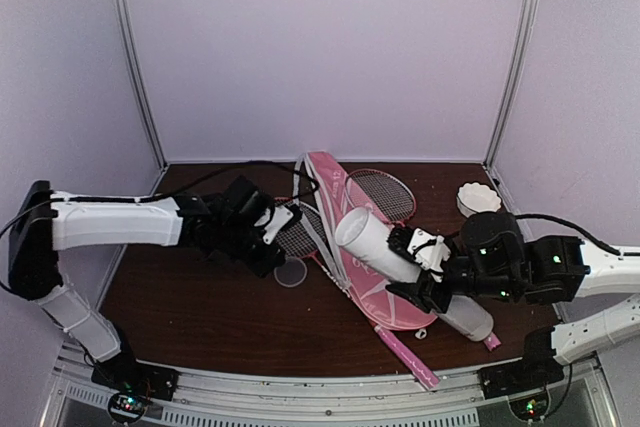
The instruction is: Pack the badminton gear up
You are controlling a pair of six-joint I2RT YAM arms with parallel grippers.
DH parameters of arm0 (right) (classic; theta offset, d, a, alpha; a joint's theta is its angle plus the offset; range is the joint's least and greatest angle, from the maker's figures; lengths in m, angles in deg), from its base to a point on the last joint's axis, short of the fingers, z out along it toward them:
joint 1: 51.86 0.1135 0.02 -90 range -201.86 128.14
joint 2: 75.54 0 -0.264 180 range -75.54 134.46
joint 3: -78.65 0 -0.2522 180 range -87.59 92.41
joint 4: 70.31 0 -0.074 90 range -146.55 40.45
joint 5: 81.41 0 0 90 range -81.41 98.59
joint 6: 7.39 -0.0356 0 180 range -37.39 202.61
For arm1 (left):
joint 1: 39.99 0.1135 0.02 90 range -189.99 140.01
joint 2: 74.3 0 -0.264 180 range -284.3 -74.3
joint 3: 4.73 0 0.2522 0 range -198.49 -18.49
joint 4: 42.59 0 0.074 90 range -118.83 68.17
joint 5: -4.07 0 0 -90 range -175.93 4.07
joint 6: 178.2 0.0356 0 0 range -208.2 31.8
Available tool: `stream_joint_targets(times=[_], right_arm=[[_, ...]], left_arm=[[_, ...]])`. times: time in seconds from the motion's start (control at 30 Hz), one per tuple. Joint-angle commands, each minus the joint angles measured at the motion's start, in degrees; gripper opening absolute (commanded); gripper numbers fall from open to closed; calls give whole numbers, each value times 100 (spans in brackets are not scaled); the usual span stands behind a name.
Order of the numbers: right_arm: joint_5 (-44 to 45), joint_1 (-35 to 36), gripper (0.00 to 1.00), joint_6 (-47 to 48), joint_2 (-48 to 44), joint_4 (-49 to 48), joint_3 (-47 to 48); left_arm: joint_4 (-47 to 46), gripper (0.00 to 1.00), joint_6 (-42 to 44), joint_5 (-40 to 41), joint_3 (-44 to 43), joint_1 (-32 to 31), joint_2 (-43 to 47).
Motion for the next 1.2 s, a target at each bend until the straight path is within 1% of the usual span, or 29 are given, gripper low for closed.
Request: stream_joint_targets(times=[0.0,0.07,0.13,0.23,0.3,0.43,0.5,0.57,0.63,0.93,1.17], right_arm=[[-183,29,37,280,-79,-348,69],[-256,34,36,382,-91,-435,48],[-273,50,36,489,-100,-541,26],[-370,97,36,634,-68,-627,78],[-388,129,36,737,-27,-646,140],[-413,183,36,847,114,-584,331],[-432,204,36,869,164,-580,395],[-447,210,36,880,217,-571,446],[-462,232,36,875,267,-566,474],[-463,297,36,873,330,-708,455],[-469,301,36,841,378,-760,472]], left_arm=[[-14,0,210,-20,-74,92,1835],[-112,0,483,-262,-47,95,2505],[-229,0,686,-694,-115,83,3010],[-398,0,763,-1258,-281,66,3454],[-438,0,820,-1349,-434,-37,3560],[-415,0,1089,-1075,-733,-484,3443],[-388,0,1216,-924,-910,-768,3260],[-287,0,1458,-600,-1113,-1221,3045],[-190,0,1593,-500,-1292,-1427,2838],[-237,0,1615,-685,-1469,-1646,2521],[-169,0,1679,-536,-1620,-1722,2357]])
